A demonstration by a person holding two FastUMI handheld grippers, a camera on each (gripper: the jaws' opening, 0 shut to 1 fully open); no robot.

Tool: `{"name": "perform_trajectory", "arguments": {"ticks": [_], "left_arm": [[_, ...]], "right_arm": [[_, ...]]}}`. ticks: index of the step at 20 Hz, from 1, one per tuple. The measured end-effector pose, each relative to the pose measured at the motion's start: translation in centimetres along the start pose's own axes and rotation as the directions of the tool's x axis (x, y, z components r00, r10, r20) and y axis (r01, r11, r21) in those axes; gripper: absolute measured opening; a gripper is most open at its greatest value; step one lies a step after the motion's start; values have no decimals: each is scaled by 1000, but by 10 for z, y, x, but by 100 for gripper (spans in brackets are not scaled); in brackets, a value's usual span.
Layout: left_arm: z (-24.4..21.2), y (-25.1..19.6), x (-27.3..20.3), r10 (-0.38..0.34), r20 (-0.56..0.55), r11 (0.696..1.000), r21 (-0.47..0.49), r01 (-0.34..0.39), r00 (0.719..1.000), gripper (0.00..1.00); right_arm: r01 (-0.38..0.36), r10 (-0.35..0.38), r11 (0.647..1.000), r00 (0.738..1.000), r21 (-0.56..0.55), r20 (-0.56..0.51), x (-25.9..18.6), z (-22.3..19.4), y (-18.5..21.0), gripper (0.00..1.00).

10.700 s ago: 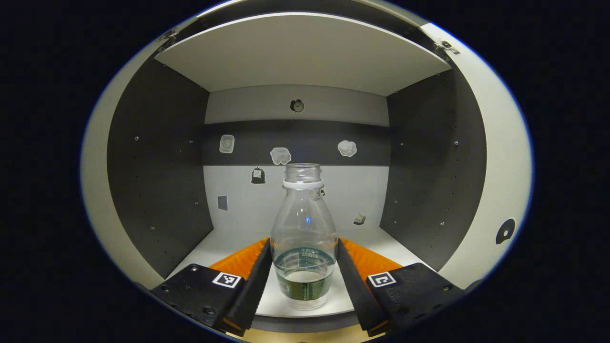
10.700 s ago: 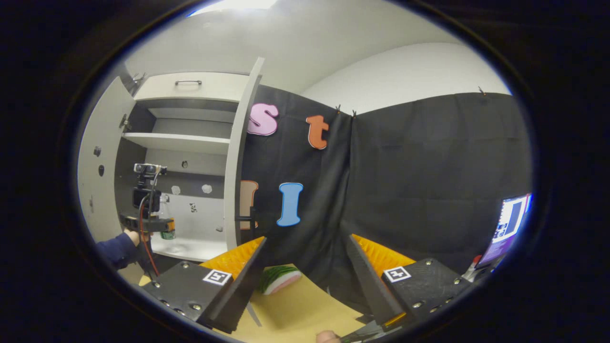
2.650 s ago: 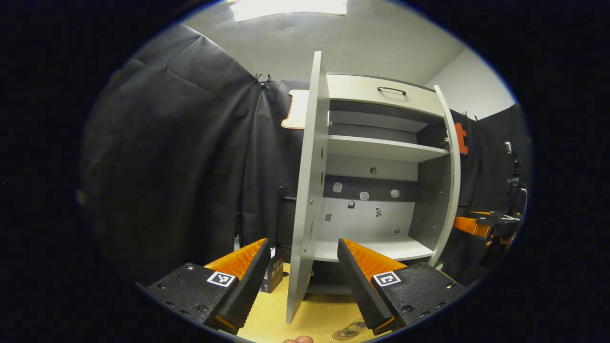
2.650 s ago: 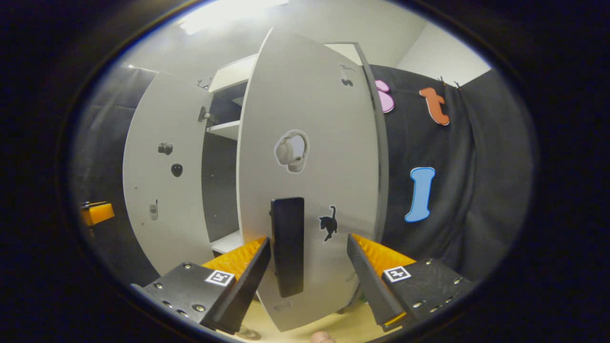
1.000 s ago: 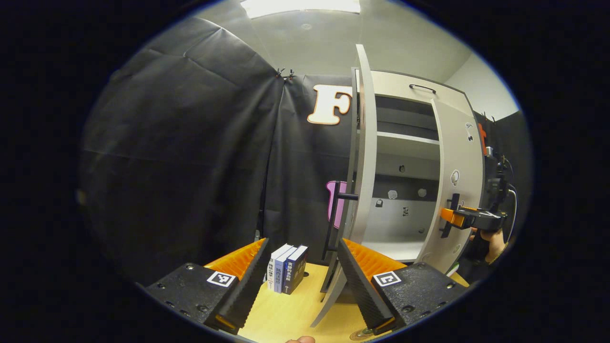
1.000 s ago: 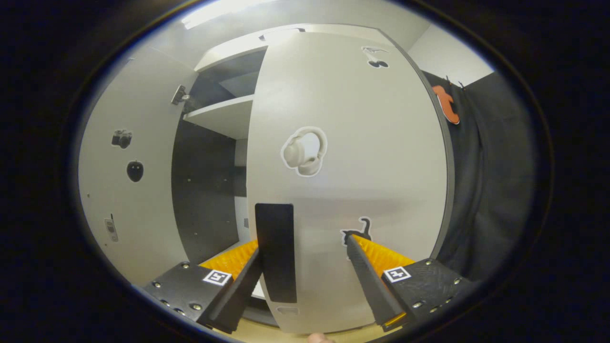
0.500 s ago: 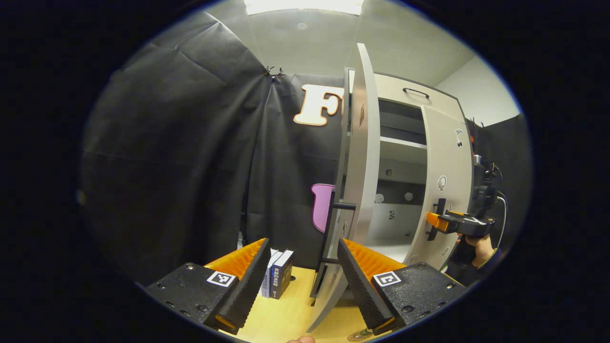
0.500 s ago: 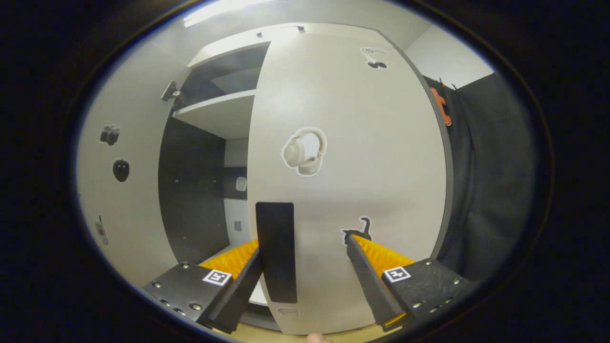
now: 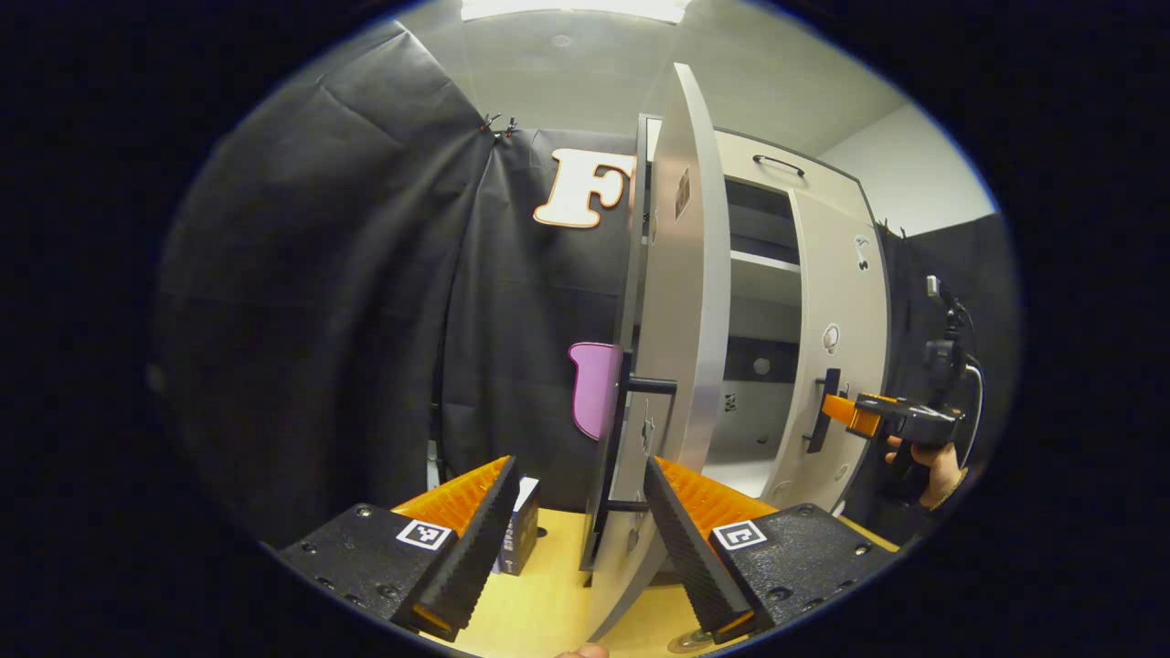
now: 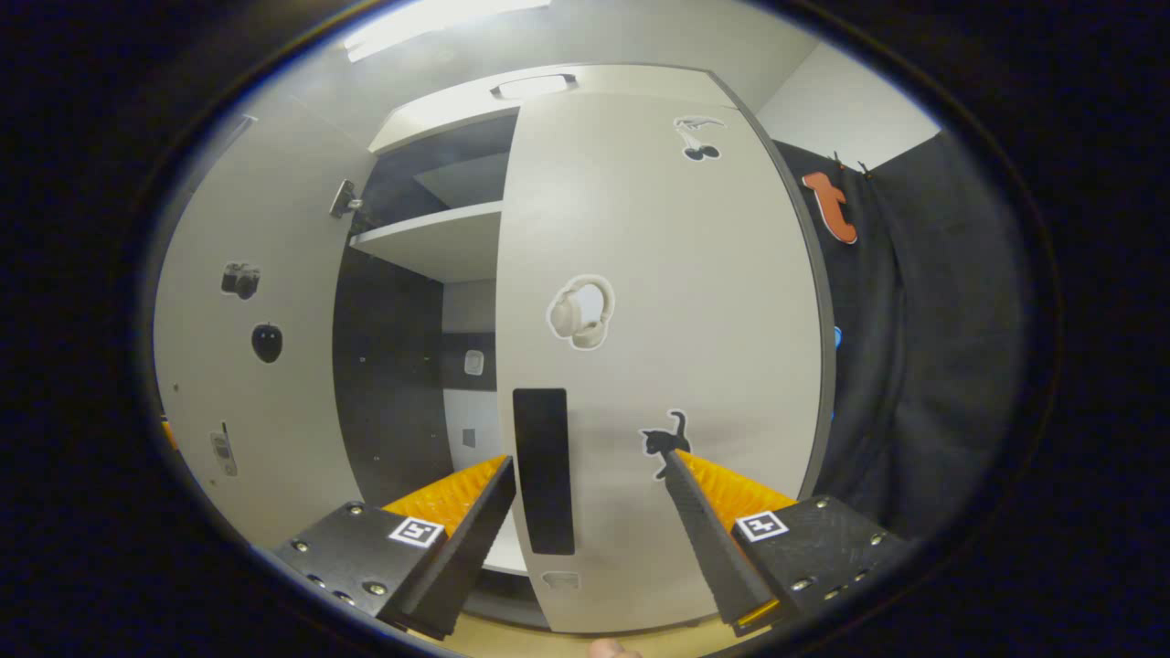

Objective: Grasp the bottle in the cabinet with the left hand and place it on the coaster, then close the right door with the right hand and the left door with the left hand.

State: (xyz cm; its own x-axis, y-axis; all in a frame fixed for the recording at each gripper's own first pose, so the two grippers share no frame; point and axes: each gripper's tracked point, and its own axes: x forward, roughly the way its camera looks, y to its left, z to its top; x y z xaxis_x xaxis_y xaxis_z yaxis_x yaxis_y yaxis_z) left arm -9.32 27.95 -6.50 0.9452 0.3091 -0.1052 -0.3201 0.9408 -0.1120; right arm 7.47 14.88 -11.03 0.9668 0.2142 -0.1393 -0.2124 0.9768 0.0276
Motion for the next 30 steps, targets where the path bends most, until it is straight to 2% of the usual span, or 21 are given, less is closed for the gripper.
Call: {"name": "perform_trajectory", "arguments": {"ticks": [1, 2, 7, 8, 9, 19, 21, 22, 23, 24, 25, 30], "left_arm": [[-1, -2, -1, -7, 1, 1000, -15, 7, 1000, 84], [-1, -4, 0, -15, 5, 1000, -27, 15, 1000, 88], [-6, -33, 5, -90, -2, 995, -44, 90, 996, 89], [-7, -43, 6, -109, -3, 993, -43, 109, 994, 89], [-8, -54, 8, -127, -4, 991, -41, 127, 992, 89], [-21, -137, 43, -276, -22, 961, -10, 275, 961, 89], [-21, -149, 54, -290, -19, 957, -5, 290, 957, 89], [-24, -154, 58, -295, -22, 956, 0, 295, 955, 85], [-24, -159, 64, -301, -21, 954, 4, 301, 954, 90], [-23, -165, 70, -310, -17, 951, 7, 310, 950, 86], [-22, -171, 76, -318, -16, 948, 12, 319, 948, 90], [-20, -199, 113, -343, -19, 936, 72, 344, 939, 94]], "right_arm": [[-6, 6, 1000, 1000, -2, 3, -4, 2, 0, 100], [-9, 9, 1000, 1000, -3, 4, -6, 2, 0, 100], [2, -2, 1000, 1000, 5, -12, -30, -3, -16, 100], [7, -7, 1000, 1000, 11, -19, -34, -5, -19, 97], [11, -11, 1000, 1000, 16, -25, -39, -7, -24, 100], [106, -100, 991, 992, 77, -79, -89, -30, -78, 100], [126, -119, 988, 989, 84, -89, -95, -35, -88, 100], [137, -129, 987, 987, 83, -95, -98, -37, -94, 100], [147, -139, 986, 985, 84, -100, -100, -40, -100, 100], [157, -148, 984, 984, 86, -102, -101, -40, -105, 100], [166, -156, 982, 982, 89, -103, -104, -41, -109, 97], [212, -203, 973, 974, 92, -97, -117, -40, -134, 100]]}}
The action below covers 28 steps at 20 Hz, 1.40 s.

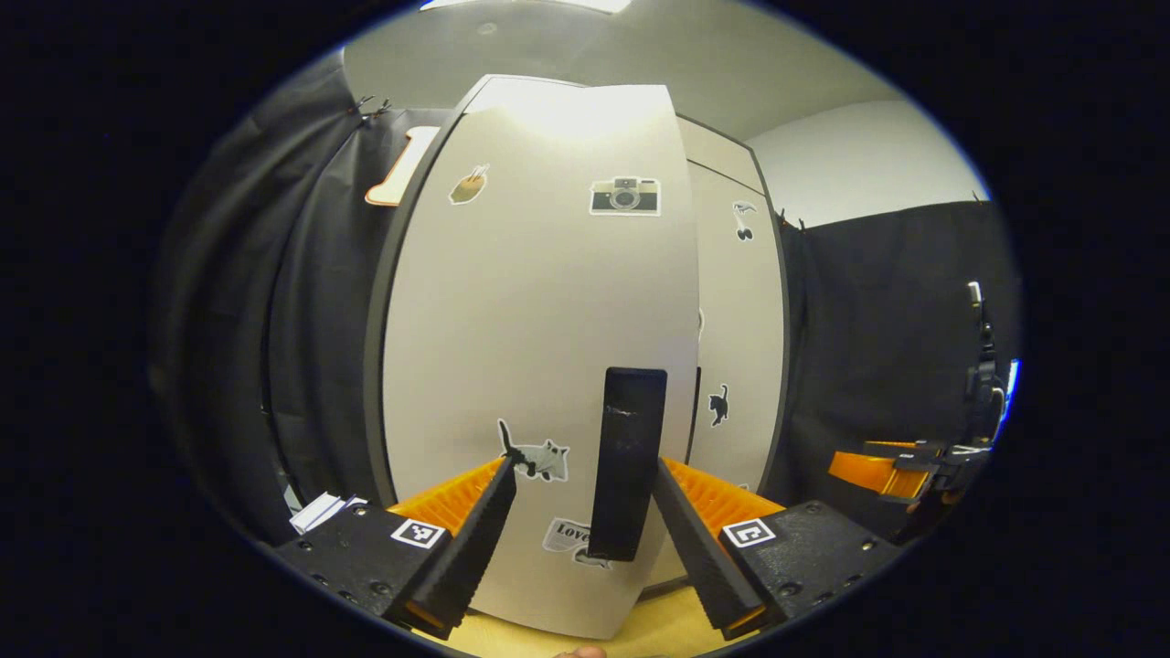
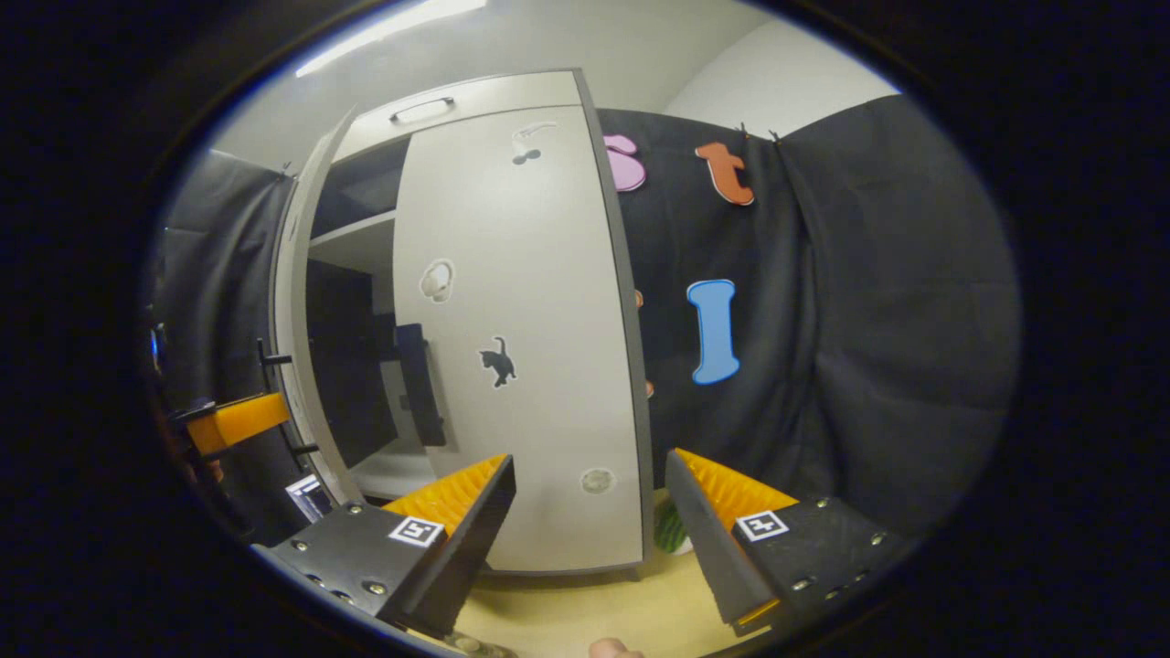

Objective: Grasp the bottle in the cabinet with the left hand and place it on the coaster, then close the right door with the right hand and the left door with the left hand.

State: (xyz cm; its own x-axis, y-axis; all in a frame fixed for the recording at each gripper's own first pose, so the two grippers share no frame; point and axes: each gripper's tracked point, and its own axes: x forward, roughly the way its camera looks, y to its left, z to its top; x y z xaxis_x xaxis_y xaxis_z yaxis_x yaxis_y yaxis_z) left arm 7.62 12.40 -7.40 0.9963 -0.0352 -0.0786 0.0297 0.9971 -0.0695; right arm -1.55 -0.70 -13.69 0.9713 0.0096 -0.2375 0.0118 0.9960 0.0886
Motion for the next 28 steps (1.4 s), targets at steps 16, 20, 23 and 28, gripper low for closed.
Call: {"name": "perform_trajectory", "arguments": {"ticks": [16, 20, 23, 28], "left_arm": [[-9, -2, 68, 36, -22, 996, 79, -34, 999, 97], [-10, 0, 76, 48, -22, 995, 83, -46, 999, 99], [-11, 2, 82, 57, -22, 995, 86, -55, 998, 99], [-3, -1, 75, 70, -34, 996, 58, -68, 997, 99]], "right_arm": [[145, -146, 988, 989, 56, 10, -22, -5, -75, 100], [156, -157, 986, 987, 50, 19, -24, -2, -83, 100], [159, -160, 986, 987, 44, 22, -26, 0, -86, 100], [132, -132, 991, 990, 1, 48, -33, 19, -74, 100]]}}
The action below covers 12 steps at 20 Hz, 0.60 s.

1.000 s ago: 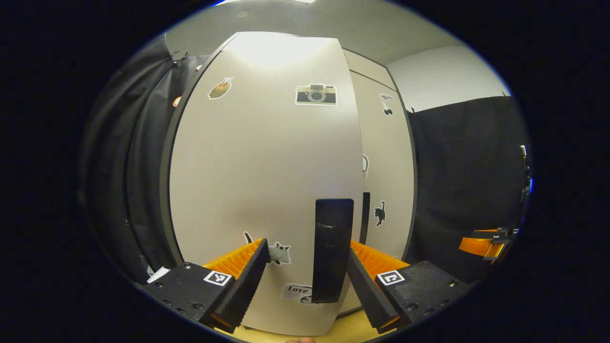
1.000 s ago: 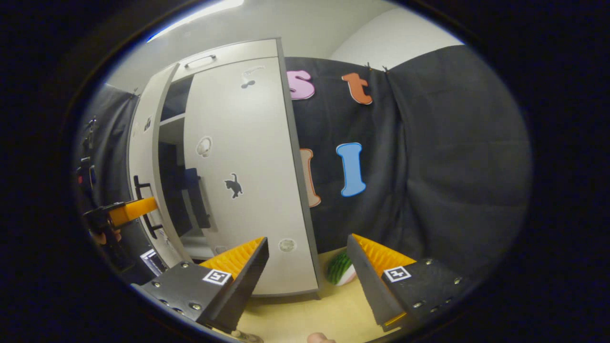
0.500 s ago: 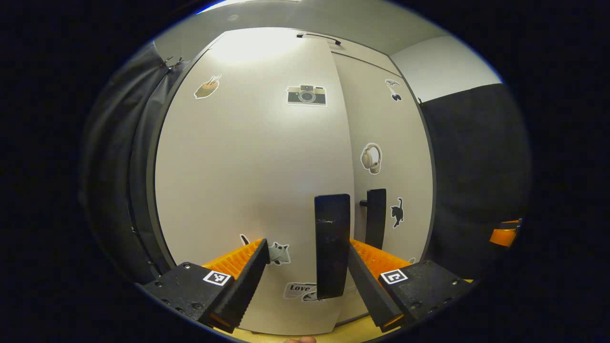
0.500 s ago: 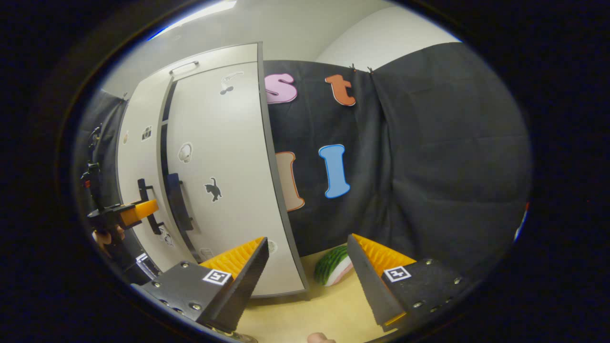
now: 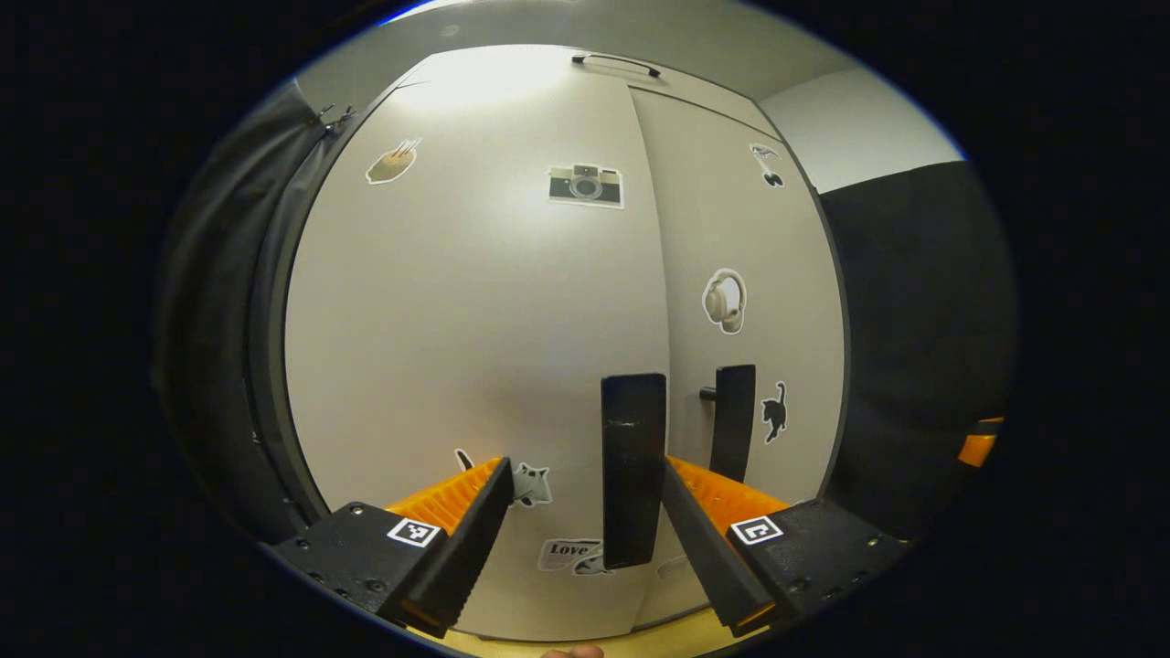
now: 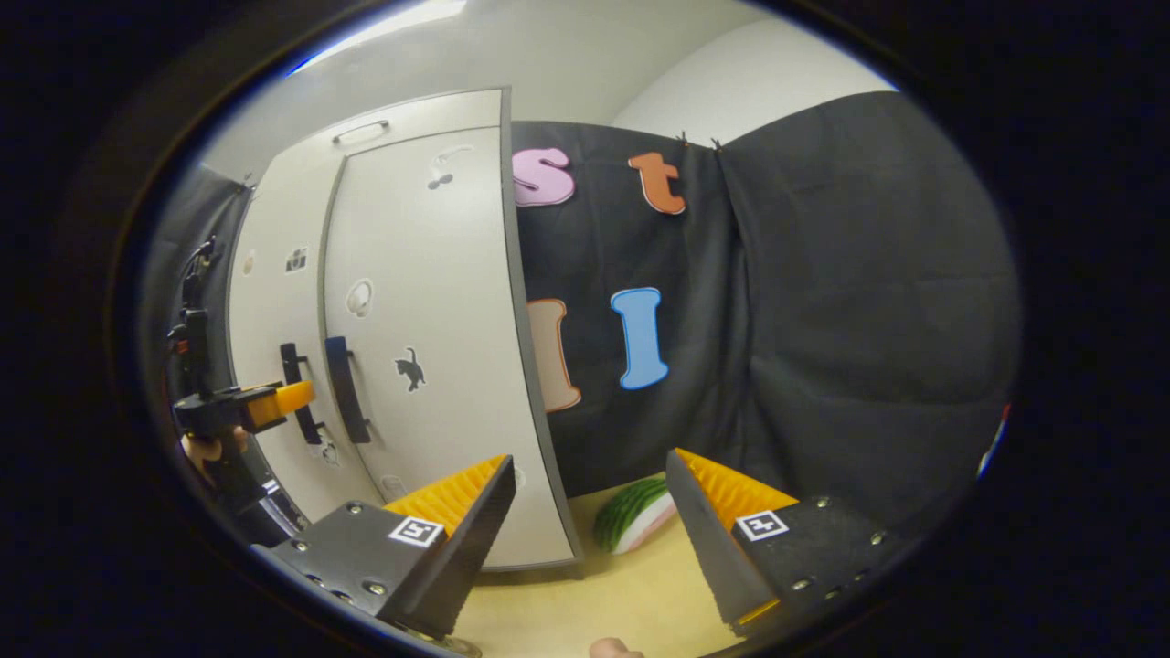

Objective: Grasp the bottle in the cabinet with the left hand and place it on the coaster, then close the right door with the right hand and the left door with the left hand.

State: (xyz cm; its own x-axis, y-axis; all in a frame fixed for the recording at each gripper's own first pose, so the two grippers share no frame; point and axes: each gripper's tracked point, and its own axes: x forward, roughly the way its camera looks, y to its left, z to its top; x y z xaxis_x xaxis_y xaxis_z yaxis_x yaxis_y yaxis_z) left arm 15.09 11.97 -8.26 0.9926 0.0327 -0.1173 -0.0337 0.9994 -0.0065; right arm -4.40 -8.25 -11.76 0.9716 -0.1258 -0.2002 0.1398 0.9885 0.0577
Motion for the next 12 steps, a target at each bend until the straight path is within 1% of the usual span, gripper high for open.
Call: {"name": "perform_trajectory", "arguments": {"ticks": [3, 6, 9, 11, 12], "left_arm": [[24, -8, -23, 14, 5, 1000, -2, -14, 1000, 99], [56, -21, -56, 36, 6, 999, 16, -36, 999, 99], [94, -44, -87, 27, 35, 1000, -9, -26, 999, 99], [110, -66, -101, 5, 53, 1000, -31, -3, 999, 99], [117, -74, -106, 3, 64, 999, -32, -1, 998, 99]], "right_arm": [[-54, 56, 998, 997, -43, 49, -6, 33, 23, 100], [-103, 111, 992, 987, -68, 118, -15, 81, 46, 100], [-131, 147, 986, 973, -100, 180, -23, 125, 53, 100], [-161, 175, 983, 965, -88, 193, -24, 139, 51, 100], [-176, 188, 981, 963, -76, 196, -24, 144, 48, 97]]}}
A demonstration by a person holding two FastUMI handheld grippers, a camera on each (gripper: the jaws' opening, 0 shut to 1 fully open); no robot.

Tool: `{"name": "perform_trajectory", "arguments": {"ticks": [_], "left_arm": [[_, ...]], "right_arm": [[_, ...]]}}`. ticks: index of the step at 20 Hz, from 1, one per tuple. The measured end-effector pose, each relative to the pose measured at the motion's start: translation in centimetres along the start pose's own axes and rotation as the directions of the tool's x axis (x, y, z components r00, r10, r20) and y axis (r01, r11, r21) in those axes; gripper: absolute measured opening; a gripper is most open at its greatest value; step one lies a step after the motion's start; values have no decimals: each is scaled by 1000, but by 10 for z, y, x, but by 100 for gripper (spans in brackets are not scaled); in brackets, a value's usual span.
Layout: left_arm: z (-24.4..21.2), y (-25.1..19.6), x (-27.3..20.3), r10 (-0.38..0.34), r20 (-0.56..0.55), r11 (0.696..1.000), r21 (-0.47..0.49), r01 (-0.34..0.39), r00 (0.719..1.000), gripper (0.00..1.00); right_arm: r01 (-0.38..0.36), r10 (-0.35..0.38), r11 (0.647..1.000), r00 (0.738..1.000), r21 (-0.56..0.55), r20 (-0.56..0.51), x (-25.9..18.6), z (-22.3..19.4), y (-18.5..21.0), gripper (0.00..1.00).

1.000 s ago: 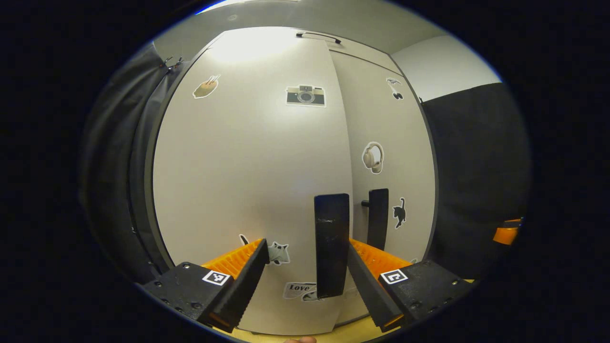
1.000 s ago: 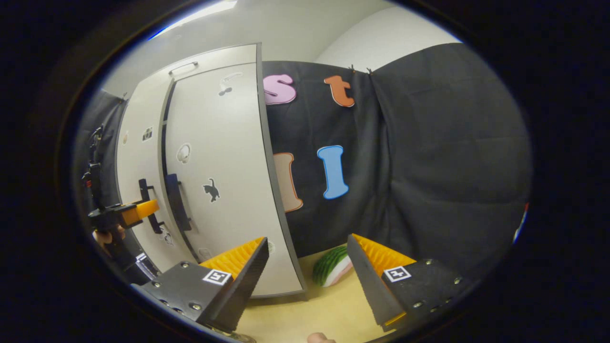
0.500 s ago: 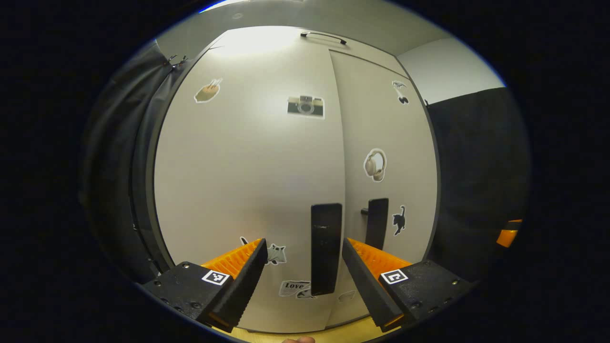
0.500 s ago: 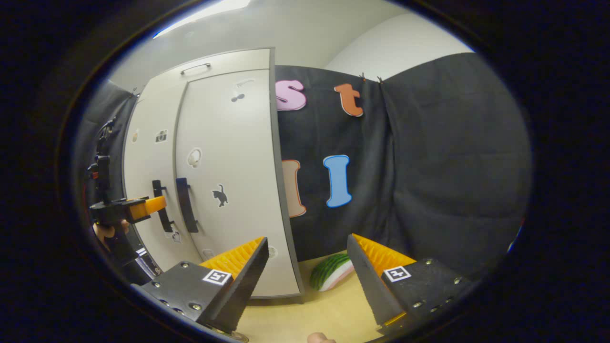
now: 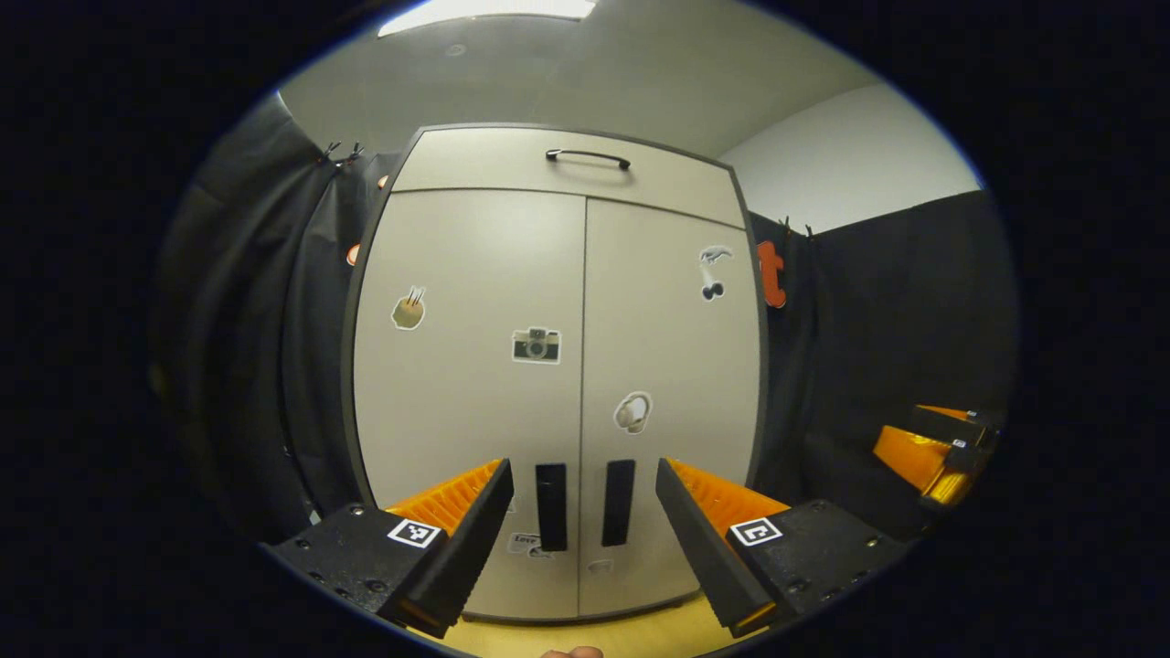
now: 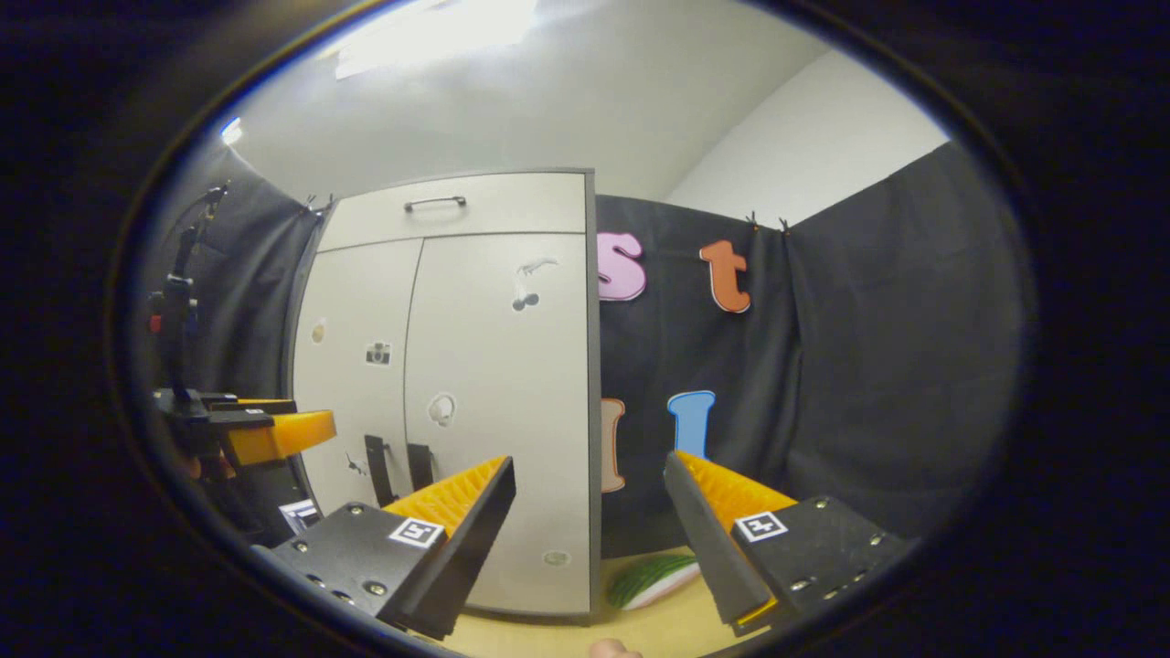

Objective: Grasp the bottle in the cabinet with the left hand and place it on the coaster, then close the right door with the right hand and the left door with the left hand.

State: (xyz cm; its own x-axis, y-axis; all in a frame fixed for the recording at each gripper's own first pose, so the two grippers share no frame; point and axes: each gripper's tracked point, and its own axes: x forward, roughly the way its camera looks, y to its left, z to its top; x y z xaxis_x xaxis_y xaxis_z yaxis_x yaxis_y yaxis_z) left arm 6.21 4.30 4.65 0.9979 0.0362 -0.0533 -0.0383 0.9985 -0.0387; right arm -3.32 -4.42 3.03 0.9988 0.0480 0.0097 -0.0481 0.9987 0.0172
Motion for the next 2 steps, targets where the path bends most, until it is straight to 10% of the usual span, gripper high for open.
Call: {"name": "perform_trajectory", "arguments": {"ticks": [2], "left_arm": [[12, -16, -5, 12, 26, 1000, 16, -13, 1000, 99]], "right_arm": [[-4, 4, 1000, 1000, 9, 11, 1, 7, -19, 100]]}}
